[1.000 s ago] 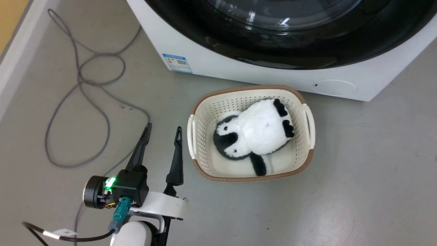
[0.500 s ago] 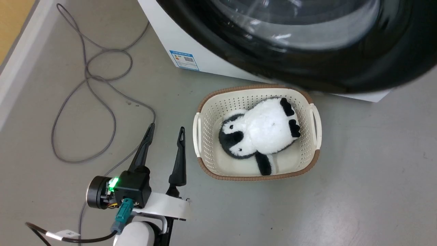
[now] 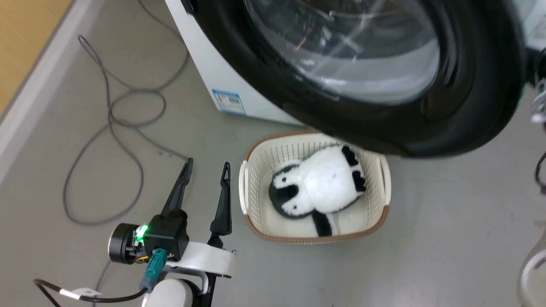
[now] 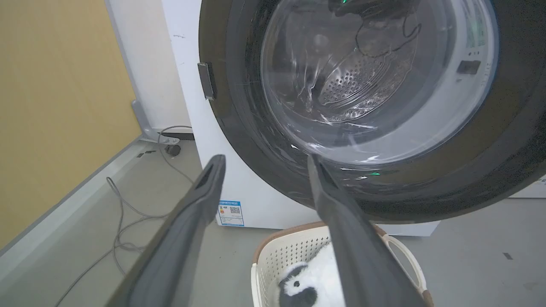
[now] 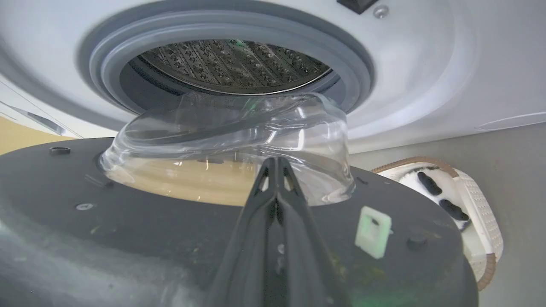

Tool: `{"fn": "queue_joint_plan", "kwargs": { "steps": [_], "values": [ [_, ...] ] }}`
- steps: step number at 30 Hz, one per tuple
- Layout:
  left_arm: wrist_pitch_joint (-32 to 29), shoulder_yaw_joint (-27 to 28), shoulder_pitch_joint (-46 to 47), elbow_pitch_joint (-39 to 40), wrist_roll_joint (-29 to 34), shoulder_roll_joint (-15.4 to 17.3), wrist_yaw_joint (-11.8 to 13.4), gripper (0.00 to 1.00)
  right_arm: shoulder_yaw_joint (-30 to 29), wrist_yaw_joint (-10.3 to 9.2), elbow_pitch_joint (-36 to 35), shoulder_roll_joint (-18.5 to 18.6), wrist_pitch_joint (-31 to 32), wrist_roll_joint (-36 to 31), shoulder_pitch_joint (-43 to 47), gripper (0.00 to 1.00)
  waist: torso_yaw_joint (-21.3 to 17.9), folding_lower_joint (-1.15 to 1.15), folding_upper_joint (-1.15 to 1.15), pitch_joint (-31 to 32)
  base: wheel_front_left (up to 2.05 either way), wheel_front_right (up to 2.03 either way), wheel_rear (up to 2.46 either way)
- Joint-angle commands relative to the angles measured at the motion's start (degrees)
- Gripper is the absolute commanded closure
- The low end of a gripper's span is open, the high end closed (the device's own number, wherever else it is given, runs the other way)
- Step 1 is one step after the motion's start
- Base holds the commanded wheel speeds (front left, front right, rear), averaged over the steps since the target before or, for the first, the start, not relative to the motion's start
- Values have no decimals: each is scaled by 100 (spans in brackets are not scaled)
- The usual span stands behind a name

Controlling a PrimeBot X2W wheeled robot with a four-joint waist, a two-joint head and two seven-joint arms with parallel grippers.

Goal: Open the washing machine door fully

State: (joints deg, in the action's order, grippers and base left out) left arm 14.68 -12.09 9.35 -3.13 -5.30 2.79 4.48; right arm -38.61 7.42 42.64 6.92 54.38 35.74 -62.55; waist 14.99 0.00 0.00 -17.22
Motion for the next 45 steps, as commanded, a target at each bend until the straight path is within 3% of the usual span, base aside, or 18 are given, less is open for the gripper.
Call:
{"fn": "queue_joint_plan", "kwargs": {
  "steps": [1, 15, 29, 42, 45],
  "values": [
    [32, 27, -87, -27, -7, 9, 33, 0, -34, 7, -112, -120, 68, 123, 215, 100, -5, 0, 0, 259, 0, 0, 0],
    [32, 242, -577, -99, 93, 9, -10, 0, 280, 7, -988, -398, 822, 1002, 1919, 100, -59, 0, 0, 1149, 0, 0, 0],
    [32, 337, -808, -115, 168, 9, -108, 0, 2299, 7, -1123, -403, 472, 3073, 3267, 100, 26, 0, 0, 1539, 0, 0, 0],
    [32, 340, -988, -179, 216, 10, -214, 0, 4222, 7, -2157, -403, -480, 4652, 4325, 100, 357, 0, 0, 1677, 0, 0, 0],
    [32, 332, -1000, -184, 221, 10, -226, 0, 4472, 7, -2298, -403, -576, 4758, 4442, 100, 413, 0, 0, 1676, 0, 0, 0]
  ]
}}
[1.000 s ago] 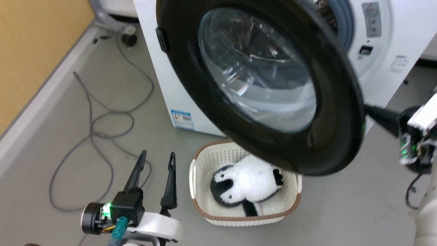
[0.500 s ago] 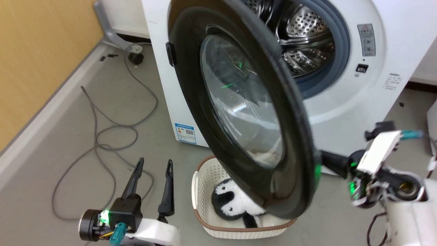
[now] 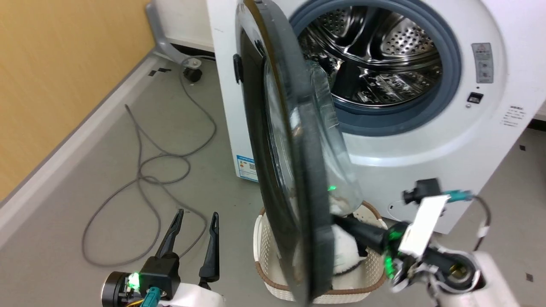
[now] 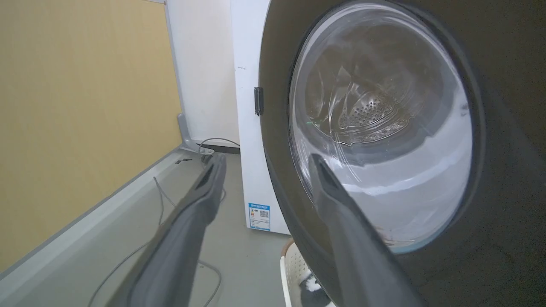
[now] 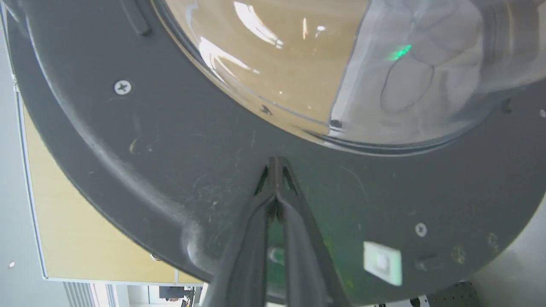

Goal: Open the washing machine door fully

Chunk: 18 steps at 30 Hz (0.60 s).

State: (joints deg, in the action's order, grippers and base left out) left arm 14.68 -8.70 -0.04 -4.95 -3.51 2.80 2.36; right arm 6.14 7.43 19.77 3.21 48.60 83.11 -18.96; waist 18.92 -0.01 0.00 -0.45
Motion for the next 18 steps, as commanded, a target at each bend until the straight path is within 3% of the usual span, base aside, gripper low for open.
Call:
{"fn": "queue_joint_plan", "kwargs": {
  "steps": [1, 9, 18],
  "values": [
    [32, -11, -68, -8, 45, 9, -16, 0, 111, 6, -61, -33, -43, 95, 137, 100, 46, 1, 0, 6, 0, 0, 0],
    [32, 0, -137, -45, 32, 9, -8, 0, 727, 6, -285, -33, -439, 355, 302, 100, 201, 1, 0, 53, 0, 0, 0],
    [32, 74, -158, -40, 24, 9, -1, 0, 461, 6, -407, 62, -835, 365, 280, 100, 73, 1, 0, 86, 0, 0, 0]
  ]
}}
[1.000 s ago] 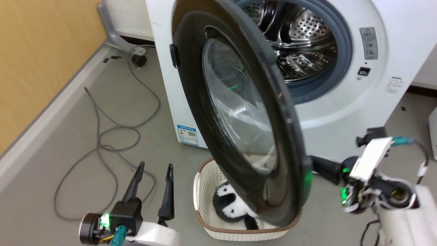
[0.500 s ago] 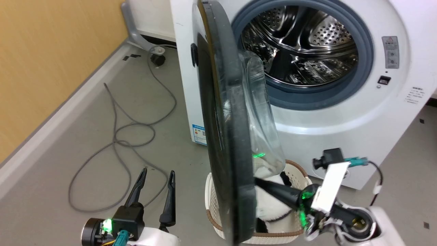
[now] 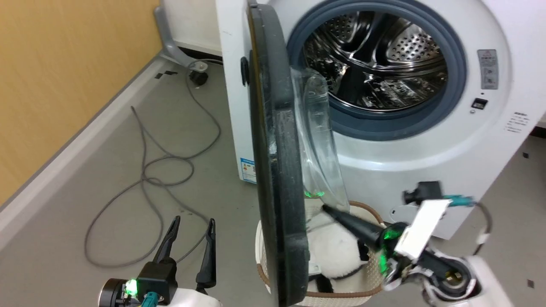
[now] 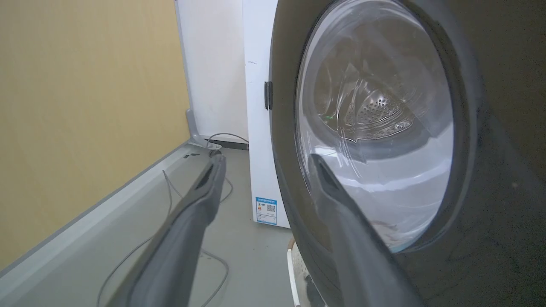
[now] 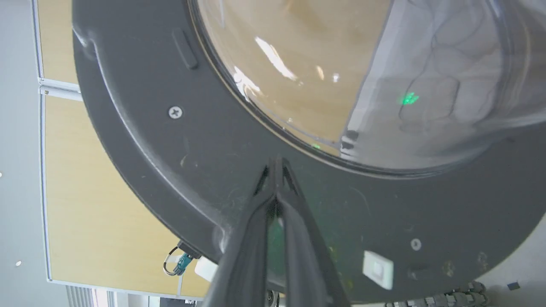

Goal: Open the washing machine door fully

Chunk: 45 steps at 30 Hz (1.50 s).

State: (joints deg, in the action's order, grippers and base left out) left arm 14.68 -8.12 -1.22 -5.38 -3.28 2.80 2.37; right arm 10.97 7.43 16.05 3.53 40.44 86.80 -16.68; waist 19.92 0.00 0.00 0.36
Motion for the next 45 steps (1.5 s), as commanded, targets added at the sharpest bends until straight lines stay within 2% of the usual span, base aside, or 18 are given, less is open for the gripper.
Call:
{"fn": "queue_joint_plan", "kwargs": {
  "steps": [1, 3, 5, 9, 13, 15, 18, 24, 27, 34, 35, 36, 45],
  "values": [
    [32, 31, -33, 8, -2, 9, 0, 0, -66, 6, -118, 88, -89, -78, 44, 100, -63, 0, 0, 7, 0, 0, 0],
    [32, 64, -23, 19, -7, 9, 8, 0, -205, 6, -390, 187, -378, -280, 30, 100, -150, 0, 0, 10, 0, 0, 0],
    [32, 89, -5, 40, -7, 9, 6, 0, -310, 6, -905, 448, -980, -898, 53, 100, -273, 0, 0, 1, 0, 0, 0],
    [32, 122, 7, 86, -6, 9, 16, 0, -137, 6, -1522, 1063, -2066, -2277, 179, 100, -442, 0, 0, -4, 0, 0, 0],
    [32, 197, -20, 110, -5, 28, 18, 0, 84, 6, -1706, 1725, -3439, -3989, 389, 100, -608, 0, 0, 20, 0, 0, 0],
    [32, 233, -54, 120, -4, 43, 14, 0, 4, 6, -1652, 1798, -3983, -4589, 549, 100, -706, 0, 0, 42, 0, 0, 0],
    [32, 266, -124, 145, -4, 71, -19, 0, -268, 6, -1562, 1723, -4506, -5480, 820, 100, -856, 0, 0, 71, 0, 0, 0],
    [32, 276, -256, 211, 9, 92, -83, 0, -1120, 6, -1698, 882, -4961, -6944, 1594, 100, -1074, 0, 0, 69, 0, 0, 0],
    [32, 276, -315, 229, 9, 87, -90, 0, -1424, 6, -1860, 387, -4996, -7207, 1944, 100, -1165, 0, 0, 61, 0, 0, 0],
    [32, 290, -439, 275, 31, 98, -134, 0, -1553, 6, -1705, 91, -4991, -7433, 2422, 100, -1273, 0, 0, 47, 0, 0, 0],
    [32, 300, -453, 284, 33, 106, -140, 0, -1568, 6, -1659, 62, -5021, -7413, 2455, 82, -1280, 0, 0, 46, 0, 0, 0],
    [32, 309, -466, 292, 36, 112, -146, 0, -1591, 6, -1615, 41, -5063, -7434, 2479, 0, -1284, 0, 0, 45, 0, 0, 0],
    [32, 316, -507, 307, 59, 122, -184, 0, -1635, 6, -1359, -48, -5228, -7487, 2509, 0, -1250, 0, 0, 23, 0, 0, 0]
  ]
}}
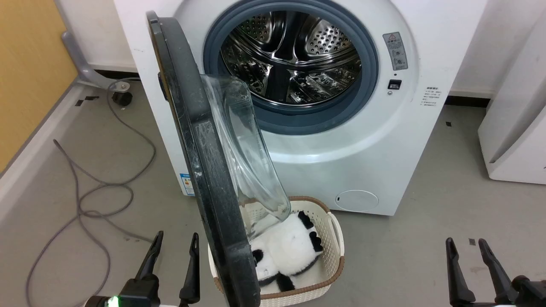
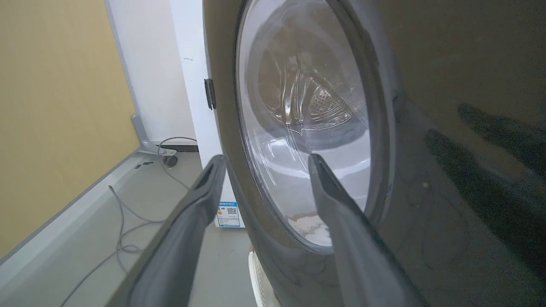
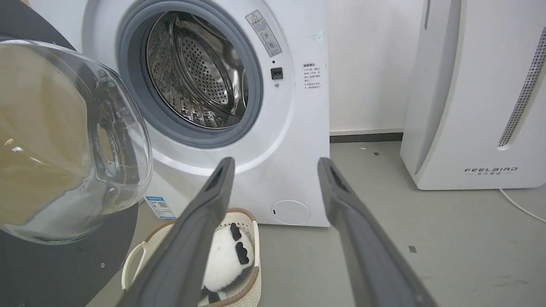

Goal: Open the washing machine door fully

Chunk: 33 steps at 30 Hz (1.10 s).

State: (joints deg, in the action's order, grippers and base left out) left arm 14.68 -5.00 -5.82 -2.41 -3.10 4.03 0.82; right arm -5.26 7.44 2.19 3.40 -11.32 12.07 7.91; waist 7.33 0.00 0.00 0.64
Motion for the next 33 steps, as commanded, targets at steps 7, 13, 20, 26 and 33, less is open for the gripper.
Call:
{"fn": "queue_joint_plan", "kwargs": {
  "steps": [7, 13, 20, 26, 33],
  "values": [
    [32, 167, 46, 506, -46, -42, 132, 0, -84, 5, 97, -47, -139, 126, -22, 0, 73, 0, 0, -30, 0, 0, 0],
    [32, 503, 384, 1732, -105, -84, 284, 100, -53, 5, 205, -50, -178, 185, -70, 0, 102, 0, 0, -49, 0, 0, 0],
    [32, 512, 815, 2566, -115, -101, 324, 100, -18, 5, 288, -51, -197, 243, -99, 0, 70, 0, 0, -23, 0, 0, 0],
    [32, 265, 1095, 3006, -144, -107, 269, 100, 41, 5, 348, -52, -220, 308, -98, 0, 51, 0, 0, 1, 0, 0, 0],
    [-399, -377, 979, 2853, -12, -93, 98, 100, 85, 5, 453, -52, -261, 390, -110, 0, 39, 0, 0, 54, 0, 0, 0]
  ]
}}
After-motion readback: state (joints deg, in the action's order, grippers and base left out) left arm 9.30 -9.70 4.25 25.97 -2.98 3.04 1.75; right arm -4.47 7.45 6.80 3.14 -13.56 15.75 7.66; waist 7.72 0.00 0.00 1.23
